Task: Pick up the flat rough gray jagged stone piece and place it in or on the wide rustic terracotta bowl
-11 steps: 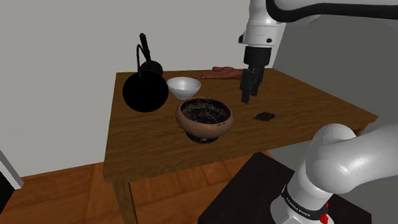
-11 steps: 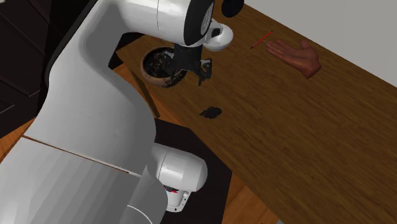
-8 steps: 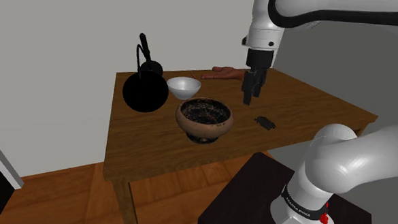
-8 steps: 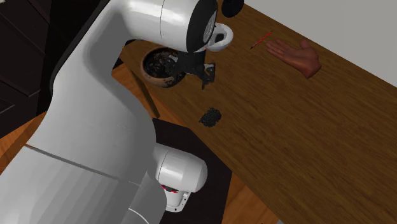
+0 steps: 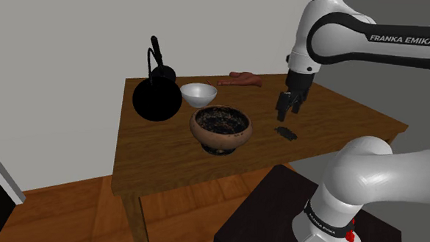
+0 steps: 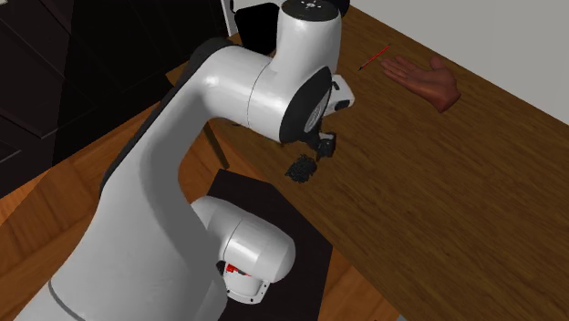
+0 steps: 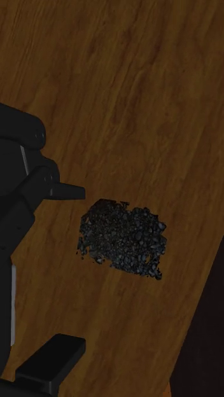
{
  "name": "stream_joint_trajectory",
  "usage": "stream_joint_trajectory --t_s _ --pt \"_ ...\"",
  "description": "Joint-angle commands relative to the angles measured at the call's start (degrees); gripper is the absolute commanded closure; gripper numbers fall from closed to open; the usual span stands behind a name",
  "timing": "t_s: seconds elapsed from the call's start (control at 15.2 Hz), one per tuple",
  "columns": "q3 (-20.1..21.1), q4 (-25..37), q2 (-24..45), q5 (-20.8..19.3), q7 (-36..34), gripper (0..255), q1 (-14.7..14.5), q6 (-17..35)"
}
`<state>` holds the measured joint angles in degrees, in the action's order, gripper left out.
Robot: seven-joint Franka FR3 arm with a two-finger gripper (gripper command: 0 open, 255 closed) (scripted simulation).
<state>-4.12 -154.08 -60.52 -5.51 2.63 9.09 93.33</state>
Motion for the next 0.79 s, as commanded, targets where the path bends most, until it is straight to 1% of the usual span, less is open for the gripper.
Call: stream_joint_trajectory --t_s 0.0,0.4,0.73 --pt "-0.52 -2.82 -1.20 -1.29 -0.57 0 1.32 2.43" --pt "-1.12 -7.63 -1.72 -1.91 -0.60 0 1.66 6.73" --pt "-1.18 -8.08 -1.74 -1.97 -0.60 0 1.70 7.16"
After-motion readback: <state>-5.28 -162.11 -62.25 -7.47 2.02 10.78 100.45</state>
